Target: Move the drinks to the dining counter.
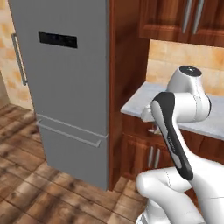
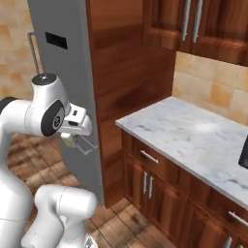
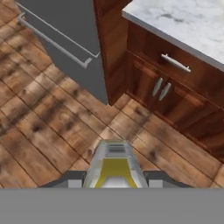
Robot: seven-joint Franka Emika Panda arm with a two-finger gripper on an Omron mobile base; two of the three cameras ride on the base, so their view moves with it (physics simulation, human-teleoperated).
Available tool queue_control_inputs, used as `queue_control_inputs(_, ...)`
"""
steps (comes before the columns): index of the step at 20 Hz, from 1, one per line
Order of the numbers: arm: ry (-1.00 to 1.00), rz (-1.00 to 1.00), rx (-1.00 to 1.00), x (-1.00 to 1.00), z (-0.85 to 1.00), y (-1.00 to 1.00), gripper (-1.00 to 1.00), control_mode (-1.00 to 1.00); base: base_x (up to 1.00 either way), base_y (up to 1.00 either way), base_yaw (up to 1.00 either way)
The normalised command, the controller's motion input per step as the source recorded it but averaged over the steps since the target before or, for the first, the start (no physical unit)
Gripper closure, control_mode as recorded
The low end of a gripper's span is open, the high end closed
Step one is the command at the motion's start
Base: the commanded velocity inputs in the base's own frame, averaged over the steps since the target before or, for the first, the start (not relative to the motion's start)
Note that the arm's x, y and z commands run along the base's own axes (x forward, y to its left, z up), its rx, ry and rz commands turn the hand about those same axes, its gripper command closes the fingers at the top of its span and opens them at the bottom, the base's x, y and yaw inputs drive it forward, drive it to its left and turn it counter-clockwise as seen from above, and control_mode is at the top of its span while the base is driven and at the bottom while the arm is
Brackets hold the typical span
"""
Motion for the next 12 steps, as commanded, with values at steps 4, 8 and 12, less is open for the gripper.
queue_control_inputs(4, 0.00, 0.00, 0.00, 0.00, 0.00, 0.00, 1.00, 1.00, -0.36, 0.21, 0.59)
queue_control_inputs(8, 0.00, 0.00, 0.00, 0.00, 0.00, 0.00, 1.00, 1.00, -0.35, 0.22, 0.54)
queue_control_inputs(12, 0.00, 0.00, 0.00, 0.00, 0.00, 0.00, 1.00, 1.00, -0.31, 0.16, 0.55)
